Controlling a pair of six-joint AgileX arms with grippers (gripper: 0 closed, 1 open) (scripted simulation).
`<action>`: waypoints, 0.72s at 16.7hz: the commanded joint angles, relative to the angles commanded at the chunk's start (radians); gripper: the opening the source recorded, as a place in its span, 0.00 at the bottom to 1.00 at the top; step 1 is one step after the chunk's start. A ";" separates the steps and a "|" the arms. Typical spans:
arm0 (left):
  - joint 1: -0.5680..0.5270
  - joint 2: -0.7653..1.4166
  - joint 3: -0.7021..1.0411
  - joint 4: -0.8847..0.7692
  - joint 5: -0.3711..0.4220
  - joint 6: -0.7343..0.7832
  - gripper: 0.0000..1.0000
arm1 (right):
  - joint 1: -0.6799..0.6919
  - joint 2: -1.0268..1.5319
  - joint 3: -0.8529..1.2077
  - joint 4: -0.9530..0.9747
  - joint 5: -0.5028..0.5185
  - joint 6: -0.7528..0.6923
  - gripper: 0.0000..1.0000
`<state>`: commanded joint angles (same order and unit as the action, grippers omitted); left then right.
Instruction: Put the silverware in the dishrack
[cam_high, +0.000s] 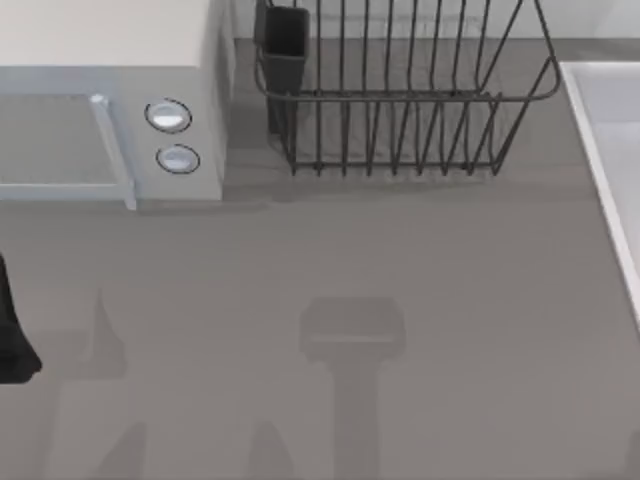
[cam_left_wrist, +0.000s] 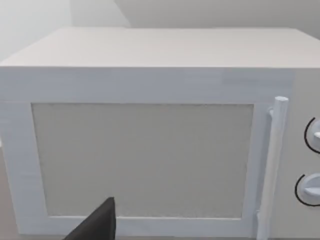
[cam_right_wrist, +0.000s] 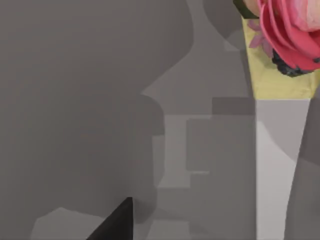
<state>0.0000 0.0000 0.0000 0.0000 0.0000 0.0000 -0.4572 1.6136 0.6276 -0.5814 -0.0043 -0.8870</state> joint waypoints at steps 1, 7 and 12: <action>0.000 0.000 0.000 0.000 0.000 0.000 1.00 | 0.000 0.000 0.000 0.000 0.000 0.000 0.00; 0.000 0.000 0.000 0.000 0.000 0.000 1.00 | -0.001 -0.070 0.042 -0.099 -0.015 0.019 0.00; 0.000 0.000 0.000 0.000 0.000 0.000 1.00 | -0.008 -0.087 0.196 -0.266 -0.016 0.004 0.00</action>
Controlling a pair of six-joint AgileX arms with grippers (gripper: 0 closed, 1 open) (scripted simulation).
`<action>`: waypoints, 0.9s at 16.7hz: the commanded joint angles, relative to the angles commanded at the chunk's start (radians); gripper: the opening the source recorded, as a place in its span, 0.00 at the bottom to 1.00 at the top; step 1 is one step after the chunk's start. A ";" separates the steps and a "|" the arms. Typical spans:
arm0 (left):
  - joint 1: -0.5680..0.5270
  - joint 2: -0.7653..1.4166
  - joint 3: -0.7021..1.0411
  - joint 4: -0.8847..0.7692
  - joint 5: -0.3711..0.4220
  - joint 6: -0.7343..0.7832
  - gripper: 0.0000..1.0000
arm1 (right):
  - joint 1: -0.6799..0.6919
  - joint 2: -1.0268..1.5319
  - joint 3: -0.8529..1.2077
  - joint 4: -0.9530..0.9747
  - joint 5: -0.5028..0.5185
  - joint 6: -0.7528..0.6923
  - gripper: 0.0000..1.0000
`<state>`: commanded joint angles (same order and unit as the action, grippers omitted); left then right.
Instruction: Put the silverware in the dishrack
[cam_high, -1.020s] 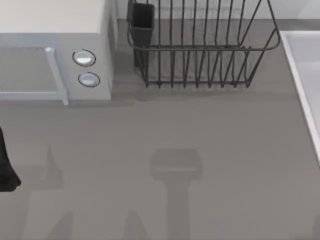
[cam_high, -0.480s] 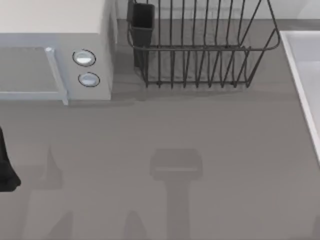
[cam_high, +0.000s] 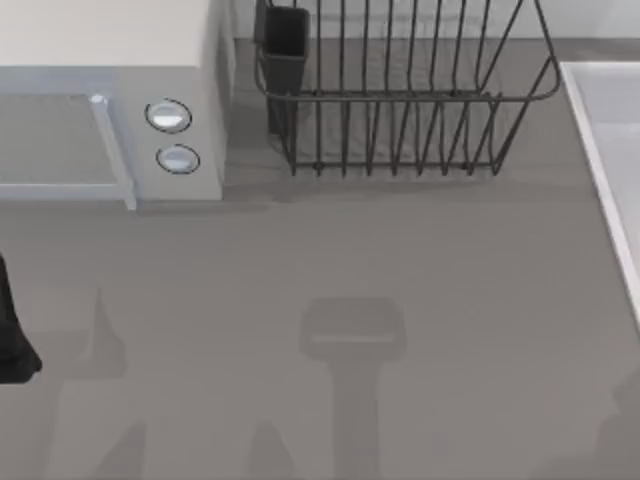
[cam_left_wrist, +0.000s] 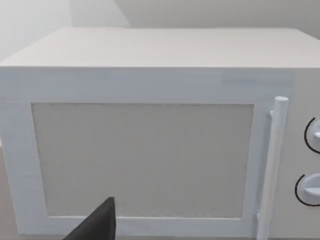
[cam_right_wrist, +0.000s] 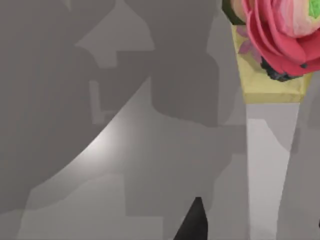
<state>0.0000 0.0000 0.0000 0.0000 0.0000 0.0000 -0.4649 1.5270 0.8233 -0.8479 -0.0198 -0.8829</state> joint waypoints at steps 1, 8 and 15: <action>0.000 0.000 0.000 0.000 0.000 0.000 1.00 | -0.001 -0.010 0.052 -0.065 0.000 -0.003 0.00; 0.000 0.000 0.000 0.000 0.000 0.000 1.00 | -0.006 -0.108 0.430 -0.578 0.001 -0.007 0.00; 0.000 0.000 0.000 0.000 0.000 0.000 1.00 | -0.004 -0.150 0.530 -0.684 0.001 0.001 0.00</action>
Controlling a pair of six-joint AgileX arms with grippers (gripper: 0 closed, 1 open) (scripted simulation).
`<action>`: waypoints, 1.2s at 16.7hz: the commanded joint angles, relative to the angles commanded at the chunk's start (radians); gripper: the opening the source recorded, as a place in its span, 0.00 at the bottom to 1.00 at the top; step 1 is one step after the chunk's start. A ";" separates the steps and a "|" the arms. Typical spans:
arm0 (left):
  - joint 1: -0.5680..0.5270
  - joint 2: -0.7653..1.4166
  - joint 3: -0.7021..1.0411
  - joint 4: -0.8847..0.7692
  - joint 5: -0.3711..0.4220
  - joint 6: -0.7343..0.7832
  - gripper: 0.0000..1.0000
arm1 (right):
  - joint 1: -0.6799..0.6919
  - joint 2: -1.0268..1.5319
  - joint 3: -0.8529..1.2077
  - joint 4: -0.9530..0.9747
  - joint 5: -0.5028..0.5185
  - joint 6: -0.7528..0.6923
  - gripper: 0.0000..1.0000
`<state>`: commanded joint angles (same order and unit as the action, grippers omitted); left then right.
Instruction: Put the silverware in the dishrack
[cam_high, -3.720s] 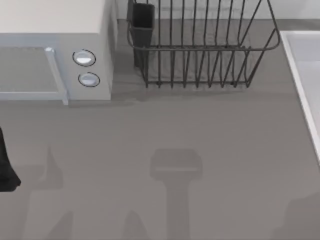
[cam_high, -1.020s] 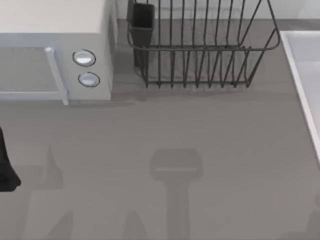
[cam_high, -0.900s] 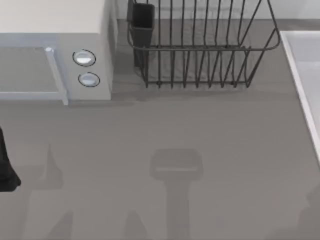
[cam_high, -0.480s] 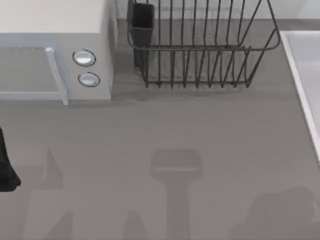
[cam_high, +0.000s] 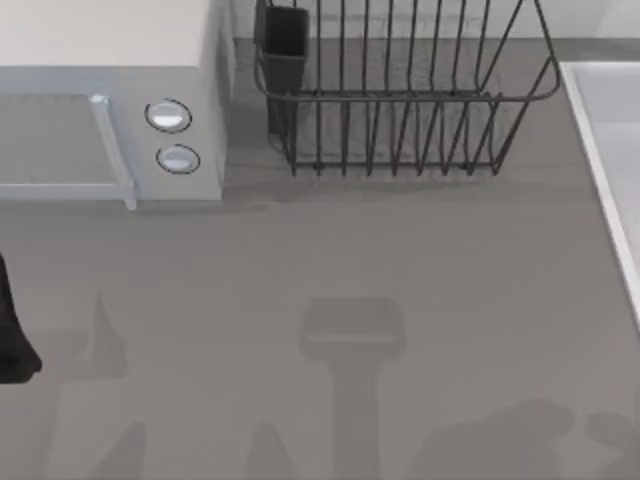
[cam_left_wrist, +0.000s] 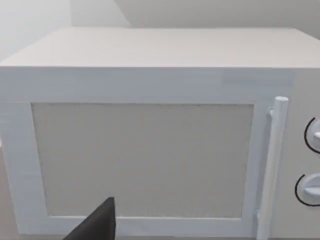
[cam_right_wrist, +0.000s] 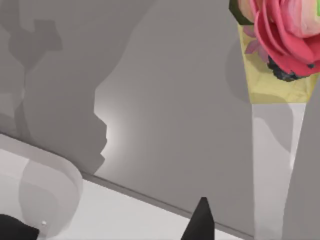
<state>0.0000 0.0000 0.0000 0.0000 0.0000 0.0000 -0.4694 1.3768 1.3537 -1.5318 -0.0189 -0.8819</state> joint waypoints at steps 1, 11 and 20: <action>0.000 0.000 0.000 0.000 0.000 0.000 1.00 | 0.002 0.003 -0.003 0.002 0.000 0.002 0.00; 0.000 0.000 0.000 0.000 0.000 0.000 1.00 | 0.476 0.049 0.067 0.424 0.330 0.330 0.00; 0.000 0.000 0.000 0.000 0.000 0.000 1.00 | 1.303 0.086 0.087 1.222 0.860 0.782 0.00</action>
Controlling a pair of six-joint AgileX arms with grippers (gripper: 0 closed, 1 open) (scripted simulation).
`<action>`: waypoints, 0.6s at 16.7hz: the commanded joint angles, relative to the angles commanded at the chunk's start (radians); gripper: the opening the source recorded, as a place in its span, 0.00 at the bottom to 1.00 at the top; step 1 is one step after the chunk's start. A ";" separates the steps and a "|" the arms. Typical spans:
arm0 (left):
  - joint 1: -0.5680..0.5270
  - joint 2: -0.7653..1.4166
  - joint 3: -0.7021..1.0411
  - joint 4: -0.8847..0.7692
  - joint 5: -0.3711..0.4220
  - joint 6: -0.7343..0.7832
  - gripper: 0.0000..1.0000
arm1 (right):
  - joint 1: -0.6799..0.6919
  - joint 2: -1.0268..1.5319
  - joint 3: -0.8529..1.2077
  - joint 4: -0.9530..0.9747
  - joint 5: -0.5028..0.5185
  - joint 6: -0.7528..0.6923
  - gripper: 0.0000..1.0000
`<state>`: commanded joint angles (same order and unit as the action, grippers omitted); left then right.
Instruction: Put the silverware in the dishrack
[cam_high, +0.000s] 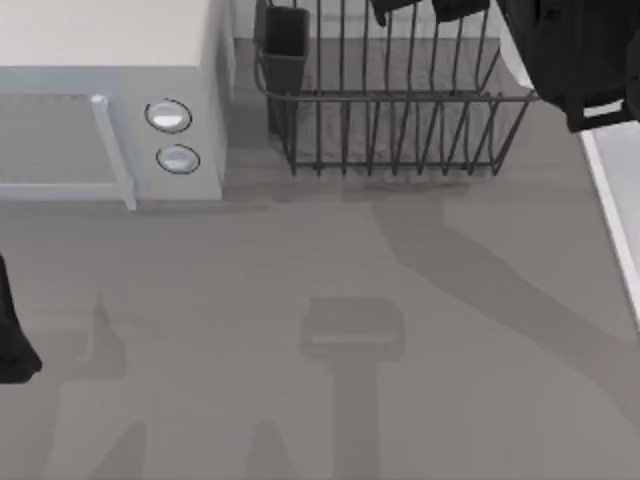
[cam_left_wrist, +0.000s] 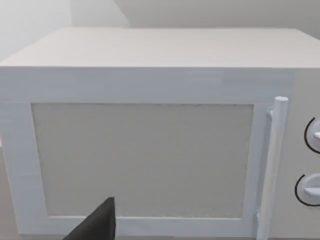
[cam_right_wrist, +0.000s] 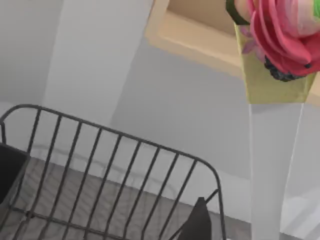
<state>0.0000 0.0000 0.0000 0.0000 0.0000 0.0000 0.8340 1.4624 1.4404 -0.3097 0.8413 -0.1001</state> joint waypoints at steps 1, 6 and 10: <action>0.000 0.000 0.000 0.000 0.000 0.000 1.00 | 0.058 -0.003 0.001 0.072 0.051 0.034 0.00; 0.000 0.000 0.000 0.000 0.000 0.000 1.00 | 0.200 -0.020 -0.003 0.277 0.212 0.128 0.00; 0.000 0.000 0.000 0.000 0.000 0.000 1.00 | 0.204 -0.021 -0.003 0.286 0.220 0.132 0.00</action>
<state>0.0000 0.0000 0.0000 0.0000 0.0000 0.0000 1.0378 1.4413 1.4375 -0.0235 1.0614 0.0315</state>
